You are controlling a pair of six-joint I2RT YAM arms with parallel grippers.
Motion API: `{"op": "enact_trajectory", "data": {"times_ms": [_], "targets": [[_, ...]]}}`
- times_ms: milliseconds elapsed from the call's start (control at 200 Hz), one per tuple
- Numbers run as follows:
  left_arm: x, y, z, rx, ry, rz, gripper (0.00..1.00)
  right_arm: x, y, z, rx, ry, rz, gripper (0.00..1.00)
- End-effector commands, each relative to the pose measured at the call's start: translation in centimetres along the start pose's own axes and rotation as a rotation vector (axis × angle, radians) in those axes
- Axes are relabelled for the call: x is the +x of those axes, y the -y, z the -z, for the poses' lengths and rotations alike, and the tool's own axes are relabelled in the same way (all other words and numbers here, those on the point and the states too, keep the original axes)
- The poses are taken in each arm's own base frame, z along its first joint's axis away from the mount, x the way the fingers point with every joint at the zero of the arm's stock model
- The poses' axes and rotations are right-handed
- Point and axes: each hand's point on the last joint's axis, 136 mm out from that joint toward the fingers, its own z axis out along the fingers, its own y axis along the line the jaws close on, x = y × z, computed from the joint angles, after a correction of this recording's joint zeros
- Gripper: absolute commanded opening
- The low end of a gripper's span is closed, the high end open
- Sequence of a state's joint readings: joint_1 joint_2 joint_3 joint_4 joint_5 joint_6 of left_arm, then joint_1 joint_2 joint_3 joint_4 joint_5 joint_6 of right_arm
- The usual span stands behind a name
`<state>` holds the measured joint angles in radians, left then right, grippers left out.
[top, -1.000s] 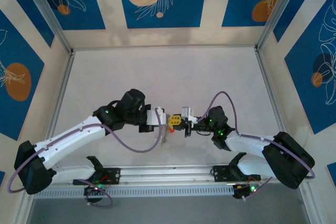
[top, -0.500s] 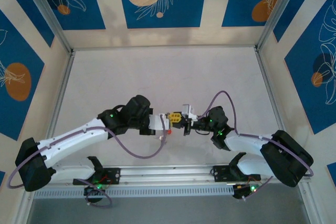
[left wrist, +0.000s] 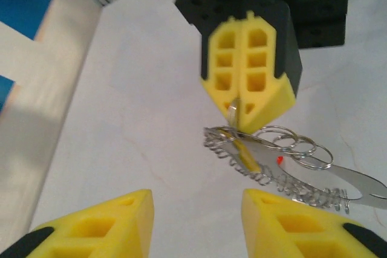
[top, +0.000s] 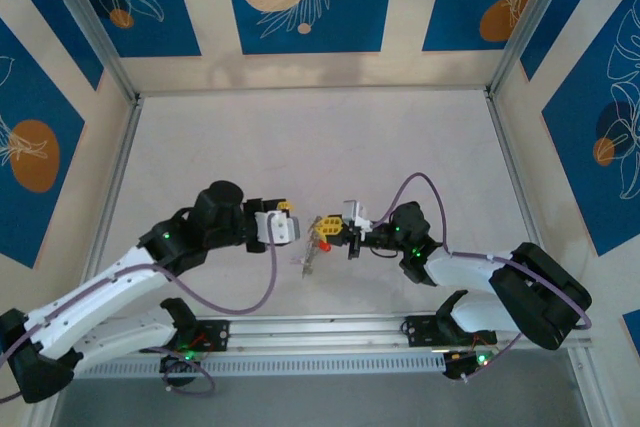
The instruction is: Put the keys on the keyring
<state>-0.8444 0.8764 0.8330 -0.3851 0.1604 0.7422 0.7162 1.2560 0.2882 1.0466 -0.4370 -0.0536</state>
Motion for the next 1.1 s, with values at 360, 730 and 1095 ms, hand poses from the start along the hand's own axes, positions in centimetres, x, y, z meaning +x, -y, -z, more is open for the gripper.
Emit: {"op": "enact_trajectory", "data": {"times_ms": [360,730,1095], "targets": [[-1.6,2.5,-2.8,0.223,0.081,0.047,0.45,-1.8,-1.4,-1.2,-0.112,0.022,0.096,0.0],[-1.1,3.1,-4.0,0.265,0.064,0.056,0.22,-2.0,-1.5,-1.1,-0.112,0.034,0.098,0.0],[0.0,3.6,-4.8,0.266,0.041,0.108,0.05,-2.0,-1.4,-0.9,-0.094,0.038,0.105,0.0]]}}
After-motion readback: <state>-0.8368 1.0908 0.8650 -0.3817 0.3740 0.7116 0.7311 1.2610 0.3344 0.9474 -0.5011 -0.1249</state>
